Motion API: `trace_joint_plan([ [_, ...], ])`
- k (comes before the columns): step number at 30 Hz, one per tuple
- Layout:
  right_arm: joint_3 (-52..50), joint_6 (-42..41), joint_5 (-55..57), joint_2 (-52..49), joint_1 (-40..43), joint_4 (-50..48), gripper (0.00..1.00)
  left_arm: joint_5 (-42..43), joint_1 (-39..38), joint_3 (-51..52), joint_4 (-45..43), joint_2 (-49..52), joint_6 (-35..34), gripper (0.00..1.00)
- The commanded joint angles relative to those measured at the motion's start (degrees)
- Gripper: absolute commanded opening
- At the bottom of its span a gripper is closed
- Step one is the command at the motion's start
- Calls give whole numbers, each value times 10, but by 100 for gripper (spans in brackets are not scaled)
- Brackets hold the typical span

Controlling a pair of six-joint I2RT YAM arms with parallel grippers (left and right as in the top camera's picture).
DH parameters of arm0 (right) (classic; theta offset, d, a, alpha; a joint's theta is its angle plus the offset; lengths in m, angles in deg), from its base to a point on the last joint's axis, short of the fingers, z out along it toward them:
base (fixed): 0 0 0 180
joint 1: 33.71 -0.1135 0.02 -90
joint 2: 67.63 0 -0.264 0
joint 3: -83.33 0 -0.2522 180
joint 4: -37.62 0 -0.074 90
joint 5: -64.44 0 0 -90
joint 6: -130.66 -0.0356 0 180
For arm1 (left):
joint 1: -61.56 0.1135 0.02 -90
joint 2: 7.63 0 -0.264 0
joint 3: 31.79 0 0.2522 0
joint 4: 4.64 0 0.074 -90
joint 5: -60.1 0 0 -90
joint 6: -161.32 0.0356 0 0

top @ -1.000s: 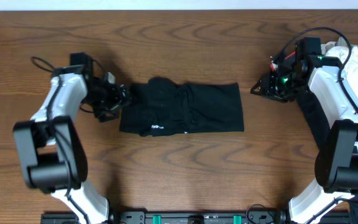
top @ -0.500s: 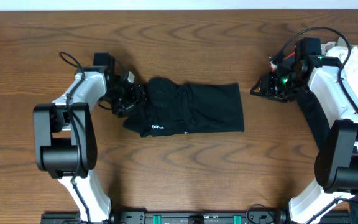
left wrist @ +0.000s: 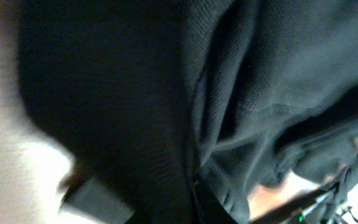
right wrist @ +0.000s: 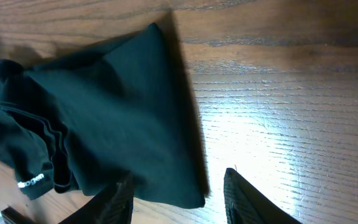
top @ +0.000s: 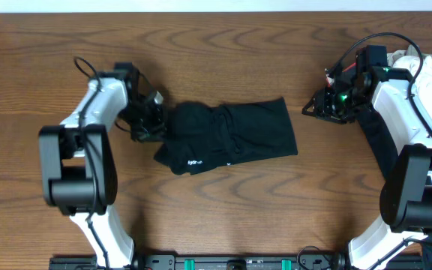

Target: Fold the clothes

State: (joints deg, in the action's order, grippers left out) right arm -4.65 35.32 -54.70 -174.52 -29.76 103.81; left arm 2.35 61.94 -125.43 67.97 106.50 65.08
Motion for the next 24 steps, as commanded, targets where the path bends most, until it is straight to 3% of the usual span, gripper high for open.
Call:
trace_joint_plan([
  [1,4,12,-11,10,1,1,45,-68,11,-84,45,-77,43,12],
  [8,4,12,-11,10,1,-1,45,-85,-19,-196,133,-110,52,15],
  [14,4,12,-11,10,1,-1,45,-99,-95,-215,131,-108,48,16],
  [18,4,12,-11,10,1,2,44,-231,-129,-215,132,-106,-11,17],
  [20,4,12,-11,10,1,3,44,-269,-126,-215,134,-106,-35,28],
  [24,4,12,-11,10,1,4,45,-268,-85,-210,125,-105,-66,47],
])
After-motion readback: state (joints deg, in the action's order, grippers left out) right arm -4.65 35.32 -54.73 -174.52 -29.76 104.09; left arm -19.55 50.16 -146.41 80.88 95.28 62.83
